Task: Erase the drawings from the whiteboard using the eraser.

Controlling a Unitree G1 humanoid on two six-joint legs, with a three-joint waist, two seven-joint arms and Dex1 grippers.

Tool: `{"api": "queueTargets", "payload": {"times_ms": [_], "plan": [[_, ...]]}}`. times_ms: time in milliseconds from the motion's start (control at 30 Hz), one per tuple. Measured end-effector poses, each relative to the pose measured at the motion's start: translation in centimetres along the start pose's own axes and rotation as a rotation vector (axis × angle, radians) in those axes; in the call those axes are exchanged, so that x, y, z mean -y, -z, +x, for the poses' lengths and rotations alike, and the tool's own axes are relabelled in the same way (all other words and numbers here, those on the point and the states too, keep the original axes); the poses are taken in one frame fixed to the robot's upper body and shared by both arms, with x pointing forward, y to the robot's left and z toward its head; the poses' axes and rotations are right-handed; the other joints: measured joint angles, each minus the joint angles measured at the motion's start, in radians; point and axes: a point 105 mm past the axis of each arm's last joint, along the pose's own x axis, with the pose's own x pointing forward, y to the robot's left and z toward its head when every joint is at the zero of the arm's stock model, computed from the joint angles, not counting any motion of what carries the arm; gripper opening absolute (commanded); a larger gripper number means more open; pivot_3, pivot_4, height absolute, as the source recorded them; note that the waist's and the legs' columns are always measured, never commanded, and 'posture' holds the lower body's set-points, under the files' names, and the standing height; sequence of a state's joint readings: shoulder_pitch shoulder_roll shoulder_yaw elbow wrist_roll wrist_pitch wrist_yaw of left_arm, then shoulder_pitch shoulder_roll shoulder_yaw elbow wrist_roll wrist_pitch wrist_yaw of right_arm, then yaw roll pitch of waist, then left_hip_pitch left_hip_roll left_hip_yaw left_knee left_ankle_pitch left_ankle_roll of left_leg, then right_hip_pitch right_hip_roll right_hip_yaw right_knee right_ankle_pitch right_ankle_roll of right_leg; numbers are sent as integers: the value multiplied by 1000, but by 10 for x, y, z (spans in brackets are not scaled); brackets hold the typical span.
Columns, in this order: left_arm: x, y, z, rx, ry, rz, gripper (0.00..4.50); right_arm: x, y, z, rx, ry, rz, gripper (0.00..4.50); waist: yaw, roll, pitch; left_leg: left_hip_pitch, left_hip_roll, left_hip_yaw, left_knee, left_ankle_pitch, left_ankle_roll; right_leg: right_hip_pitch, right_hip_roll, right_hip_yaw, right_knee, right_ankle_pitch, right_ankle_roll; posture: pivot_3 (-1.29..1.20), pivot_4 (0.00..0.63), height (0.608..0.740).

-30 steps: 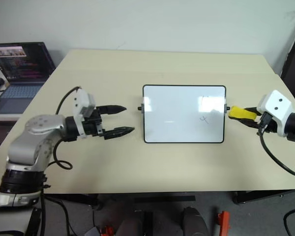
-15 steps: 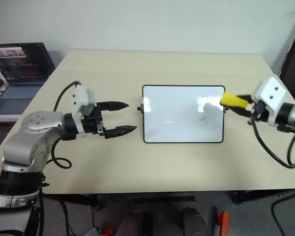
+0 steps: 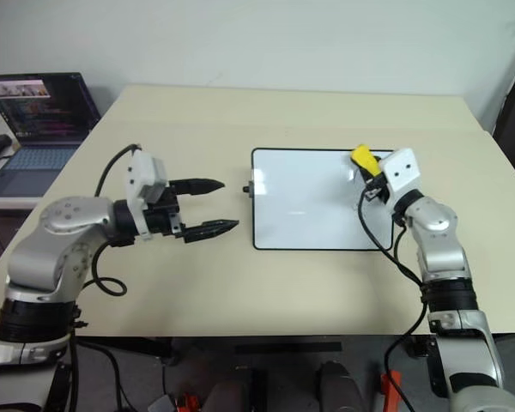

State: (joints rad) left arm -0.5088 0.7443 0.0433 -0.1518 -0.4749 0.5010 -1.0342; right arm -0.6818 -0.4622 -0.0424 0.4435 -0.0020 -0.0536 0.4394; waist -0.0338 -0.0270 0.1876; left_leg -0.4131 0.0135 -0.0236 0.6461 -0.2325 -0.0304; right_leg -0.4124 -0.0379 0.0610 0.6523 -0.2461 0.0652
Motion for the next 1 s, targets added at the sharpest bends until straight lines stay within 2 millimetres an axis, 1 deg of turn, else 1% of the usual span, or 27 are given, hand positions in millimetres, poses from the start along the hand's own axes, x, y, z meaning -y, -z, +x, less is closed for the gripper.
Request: {"api": "queueTargets", "payload": {"times_ms": [100, 200, 267, 367, 433, 500, 600, 667, 733, 800, 867, 1000], "plan": [[0, 1, -1, -6, -2, -7, 4500, 4, 3, 7, -21, 22, -26, 1089, -1, 0, 0, 6, 0, 0, 0, 0, 0, 5, 0, 0, 1, 0, 0, 0, 150, 740], [-1, 2, -2, -13, -12, -13, 4500, -4, 10, 7, -40, -18, -34, 1089, -3, -2, -2, 14, 0, 1, -1, 0, 0, 12, 0, 1, 3, -1, -1, 0, 150, 740], [-2, 3, -3, -13, -20, -14, 4500, -16, 17, 4, -59, -86, -36, 1088, -8, -5, -3, 19, 0, 1, -1, 0, 0, 17, 1, 1, 3, -1, -1, 0, 150, 740], [-2, 4, -4, -15, -29, -18, 4500, -43, 26, -4, -76, -213, -32, 1088, -22, -7, -5, 31, 1, 1, -1, 0, 0, 28, 1, 2, 3, -4, -2, 0, 150, 740], [-1, 4, -3, -15, -28, -16, 4500, -54, 30, -8, -83, -259, -14, 1087, -30, -7, -5, 33, 1, 1, -1, 0, 0, 28, 2, 4, 5, -6, -3, 0, 150, 740], [-1, 3, -3, -14, -27, -13, 4500, -58, 31, -8, -86, -267, 0, 1087, -34, -7, -5, 34, 1, 1, 0, 1, 1, 28, 3, 5, 6, -5, -3, 0, 150, 740], [-1, 3, -3, -13, -25, -11, 4500, -54, 31, -5, -91, -240, -3, 1087, -35, -7, -5, 34, 1, 1, 0, 2, 3, 28, 3, 5, 7, -5, -3, 0, 150, 740], [-1, 2, -3, -13, -25, -11, 4500, -44, 28, 1, -91, -187, -18, 1087, -35, -7, -5, 34, 1, 2, 0, 2, 3, 28, 3, 6, 7, -5, -3, 0, 150, 740], [-1, 2, -3, -13, -25, -11, 4500, -29, 26, 6, -96, -112, -33, 1087, -34, -7, -5, 34, 1, 2, 0, 2, 3, 28, 3, 6, 7, -5, -3, 0, 150, 740], [-1, 2, -3, -12, -25, -10, 4500, -9, 25, 10, -107, -6, -44, 1087, -32, -7, -5, 34, 1, 2, 0, 2, 3, 27, 3, 6, 7, -5, -3, 0, 150, 740], [-1, 1, -2, -10, -25, -7, 4500, 5, 27, 7, -123, 53, -56, 1087, -30, -8, -5, 33, 1, 2, 0, 2, 3, 27, 3, 6, 6, -5, -3, 0, 150, 740], [-2, -1, -2, -6, -24, -1, 4500, 2, 26, 8, -114, 42, -53, 1086, -29, -8, -5, 33, 1, 2, -1, 2, 3, 27, 3, 5, 6, -4, -2, 0, 150, 740]]}}
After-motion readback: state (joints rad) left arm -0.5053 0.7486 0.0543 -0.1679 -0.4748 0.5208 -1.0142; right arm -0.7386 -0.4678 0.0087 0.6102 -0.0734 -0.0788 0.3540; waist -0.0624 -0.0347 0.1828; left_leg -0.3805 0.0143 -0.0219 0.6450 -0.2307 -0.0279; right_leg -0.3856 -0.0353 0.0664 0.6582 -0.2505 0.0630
